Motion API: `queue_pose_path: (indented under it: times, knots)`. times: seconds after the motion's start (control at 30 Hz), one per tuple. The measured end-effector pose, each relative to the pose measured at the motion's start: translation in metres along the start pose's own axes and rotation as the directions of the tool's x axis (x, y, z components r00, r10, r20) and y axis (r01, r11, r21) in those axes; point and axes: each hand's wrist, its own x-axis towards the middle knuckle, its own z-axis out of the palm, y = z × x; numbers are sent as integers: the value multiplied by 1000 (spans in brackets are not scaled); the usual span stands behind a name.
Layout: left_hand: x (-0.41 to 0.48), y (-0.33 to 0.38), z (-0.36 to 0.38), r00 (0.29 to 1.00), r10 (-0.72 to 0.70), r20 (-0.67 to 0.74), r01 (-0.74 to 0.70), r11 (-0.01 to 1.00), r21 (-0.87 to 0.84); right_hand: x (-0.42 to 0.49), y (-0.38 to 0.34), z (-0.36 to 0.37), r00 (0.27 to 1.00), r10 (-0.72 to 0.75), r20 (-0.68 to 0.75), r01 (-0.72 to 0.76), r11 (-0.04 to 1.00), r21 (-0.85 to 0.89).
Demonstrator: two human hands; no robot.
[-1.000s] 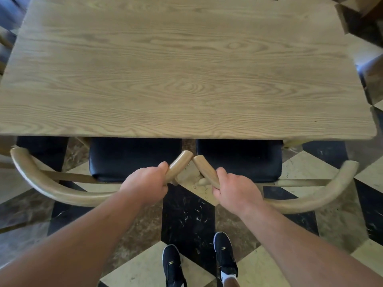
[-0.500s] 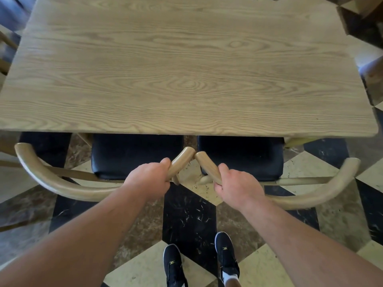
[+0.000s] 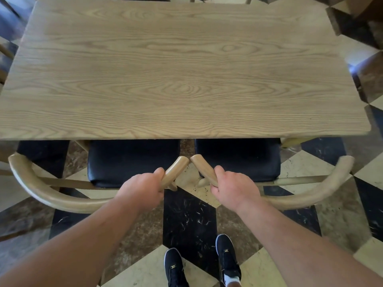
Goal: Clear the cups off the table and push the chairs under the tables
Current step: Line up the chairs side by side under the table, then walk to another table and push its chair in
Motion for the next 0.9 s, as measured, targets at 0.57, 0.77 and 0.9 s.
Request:
queue_pose_path:
  times: [0.57, 0.77, 0.9]
  knots:
    - [-43, 47, -119, 978, 174, -115, -148, 967, 206, -39, -5, -109, 991, -16, -135, 9, 998, -59]
    - [-81, 115, -237, 897, 306, -319, -242, 944, 223, -103, 35, -243, 933, 77, -352, -94, 995, -32]
    - [-113, 181, -297, 832, 369, -415, -273, 923, 273, -156, 71, -308, 881, 150, -450, -178, 984, -22]
